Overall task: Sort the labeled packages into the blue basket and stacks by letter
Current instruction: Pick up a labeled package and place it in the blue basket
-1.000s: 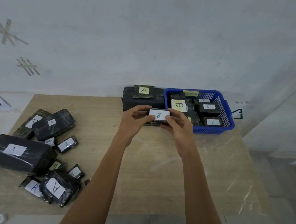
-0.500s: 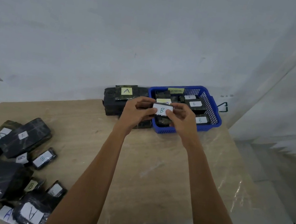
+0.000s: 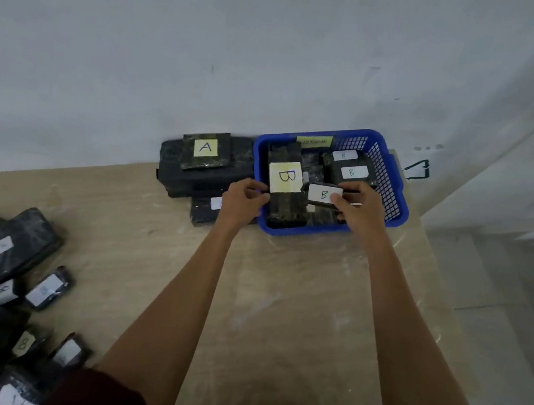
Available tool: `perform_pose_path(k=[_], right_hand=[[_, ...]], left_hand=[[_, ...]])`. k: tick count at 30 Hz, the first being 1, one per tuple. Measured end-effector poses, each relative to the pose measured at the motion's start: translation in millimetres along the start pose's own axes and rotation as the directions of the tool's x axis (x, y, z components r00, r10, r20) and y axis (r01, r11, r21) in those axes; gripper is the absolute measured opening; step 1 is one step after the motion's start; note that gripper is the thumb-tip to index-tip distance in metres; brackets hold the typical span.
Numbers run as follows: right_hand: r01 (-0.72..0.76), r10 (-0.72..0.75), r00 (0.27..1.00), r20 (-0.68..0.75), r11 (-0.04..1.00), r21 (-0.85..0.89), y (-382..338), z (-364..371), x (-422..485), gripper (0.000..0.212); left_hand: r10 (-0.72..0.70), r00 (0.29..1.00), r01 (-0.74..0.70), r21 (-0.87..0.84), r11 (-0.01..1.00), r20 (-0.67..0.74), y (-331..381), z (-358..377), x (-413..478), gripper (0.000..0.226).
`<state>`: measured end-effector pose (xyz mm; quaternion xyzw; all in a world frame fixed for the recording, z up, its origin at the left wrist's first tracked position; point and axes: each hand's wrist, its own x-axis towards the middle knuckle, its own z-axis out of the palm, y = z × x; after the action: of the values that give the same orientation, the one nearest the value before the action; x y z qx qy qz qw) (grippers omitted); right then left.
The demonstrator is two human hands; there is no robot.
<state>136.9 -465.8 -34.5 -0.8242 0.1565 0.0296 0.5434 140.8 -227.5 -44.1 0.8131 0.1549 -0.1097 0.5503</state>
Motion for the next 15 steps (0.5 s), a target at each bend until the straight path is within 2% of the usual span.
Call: perform_pose_path(k=[4, 9, 15], right_hand=[[-0.025, 0.035, 0.997, 0.071, 0.991, -0.128, 22, -9, 42, 0.023], [-0.056, 0.108, 0.976, 0.190, 0.964, -0.261, 39, -10, 62, 0.029], [0.013, 0.080, 0.960, 0.267, 0.944, -0.329, 48, 2, 65, 0.027]], left_hand=[[-0.108, 0.989, 0.121, 0.136, 0.983, -0.097, -13, 17, 19, 0.022], [-0.085, 0.968, 0.135, 0.208, 0.969, -0.235, -11, 25, 29, 0.028], [-0.198, 0.959, 0.229, 0.141, 0.963, -0.205, -18, 21, 37, 0.016]])
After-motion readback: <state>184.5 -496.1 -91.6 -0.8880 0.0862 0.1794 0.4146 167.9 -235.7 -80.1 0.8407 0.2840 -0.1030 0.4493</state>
